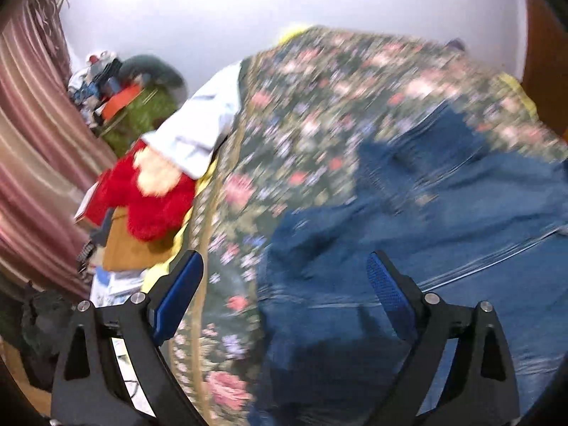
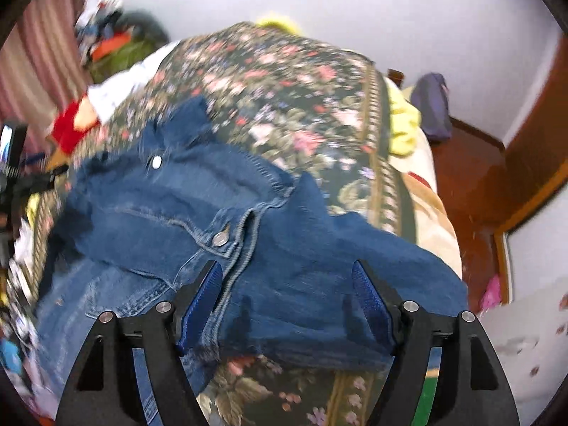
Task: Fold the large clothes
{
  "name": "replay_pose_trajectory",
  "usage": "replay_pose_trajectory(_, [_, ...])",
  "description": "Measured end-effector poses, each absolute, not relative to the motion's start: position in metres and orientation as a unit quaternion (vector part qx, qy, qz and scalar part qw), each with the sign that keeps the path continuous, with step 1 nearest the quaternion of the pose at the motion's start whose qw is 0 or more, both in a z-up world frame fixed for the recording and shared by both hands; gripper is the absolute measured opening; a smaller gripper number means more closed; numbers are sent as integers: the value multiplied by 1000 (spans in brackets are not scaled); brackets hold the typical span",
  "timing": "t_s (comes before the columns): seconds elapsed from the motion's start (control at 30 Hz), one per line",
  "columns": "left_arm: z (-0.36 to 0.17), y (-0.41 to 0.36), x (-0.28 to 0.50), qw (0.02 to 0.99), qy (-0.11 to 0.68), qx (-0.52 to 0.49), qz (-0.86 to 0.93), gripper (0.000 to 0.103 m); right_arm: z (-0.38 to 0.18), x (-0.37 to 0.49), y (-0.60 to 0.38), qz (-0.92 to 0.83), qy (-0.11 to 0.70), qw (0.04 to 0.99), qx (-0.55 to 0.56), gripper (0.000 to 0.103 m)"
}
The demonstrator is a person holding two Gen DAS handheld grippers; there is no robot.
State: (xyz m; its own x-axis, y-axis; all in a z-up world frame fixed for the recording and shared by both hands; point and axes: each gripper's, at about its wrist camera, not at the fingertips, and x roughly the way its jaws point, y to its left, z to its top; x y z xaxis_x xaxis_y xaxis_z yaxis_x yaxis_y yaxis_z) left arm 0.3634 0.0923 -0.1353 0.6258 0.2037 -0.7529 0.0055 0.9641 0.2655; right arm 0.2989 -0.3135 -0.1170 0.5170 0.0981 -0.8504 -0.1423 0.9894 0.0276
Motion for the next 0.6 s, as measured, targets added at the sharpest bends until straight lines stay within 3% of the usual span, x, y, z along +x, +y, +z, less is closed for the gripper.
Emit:
replay_pose_trajectory(0.2, [-114, 40, 363, 904, 420, 77, -13, 94, -104, 278, -374, 28, 478, 875, 71, 88])
replay_pose_trajectory(0.6, [-170, -65, 375, 858, 498, 47, -117, 94, -175, 229, -471, -60, 533, 821, 197, 90])
